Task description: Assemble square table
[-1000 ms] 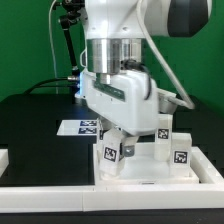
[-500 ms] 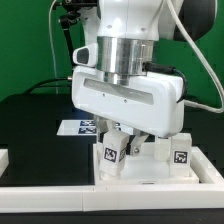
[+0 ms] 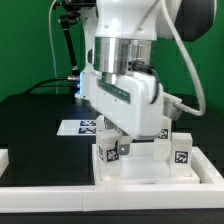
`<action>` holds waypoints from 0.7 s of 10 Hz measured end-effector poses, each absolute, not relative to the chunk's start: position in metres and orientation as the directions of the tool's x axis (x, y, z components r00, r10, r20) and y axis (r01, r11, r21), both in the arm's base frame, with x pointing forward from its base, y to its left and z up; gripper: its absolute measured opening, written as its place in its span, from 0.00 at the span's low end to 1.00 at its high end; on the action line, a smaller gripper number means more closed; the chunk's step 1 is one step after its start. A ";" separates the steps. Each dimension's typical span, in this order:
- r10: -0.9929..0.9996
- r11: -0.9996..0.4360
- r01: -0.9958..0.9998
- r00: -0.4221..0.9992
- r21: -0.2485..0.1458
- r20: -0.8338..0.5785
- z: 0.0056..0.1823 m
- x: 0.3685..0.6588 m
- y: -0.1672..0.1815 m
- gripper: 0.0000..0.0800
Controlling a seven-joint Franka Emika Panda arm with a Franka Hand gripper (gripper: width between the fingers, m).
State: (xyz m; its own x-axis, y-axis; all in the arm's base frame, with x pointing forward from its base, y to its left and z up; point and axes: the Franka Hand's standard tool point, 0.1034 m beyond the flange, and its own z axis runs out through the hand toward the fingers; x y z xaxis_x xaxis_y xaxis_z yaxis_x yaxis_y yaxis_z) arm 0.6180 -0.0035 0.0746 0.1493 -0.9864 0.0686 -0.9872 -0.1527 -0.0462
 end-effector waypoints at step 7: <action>-0.933 0.359 -0.926 -0.355 -0.117 -0.059 0.074 0.625 -0.003 0.47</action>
Offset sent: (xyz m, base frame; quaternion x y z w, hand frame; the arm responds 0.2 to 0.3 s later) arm 0.0080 0.0077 -0.0001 0.0542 -0.0899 0.3356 0.9361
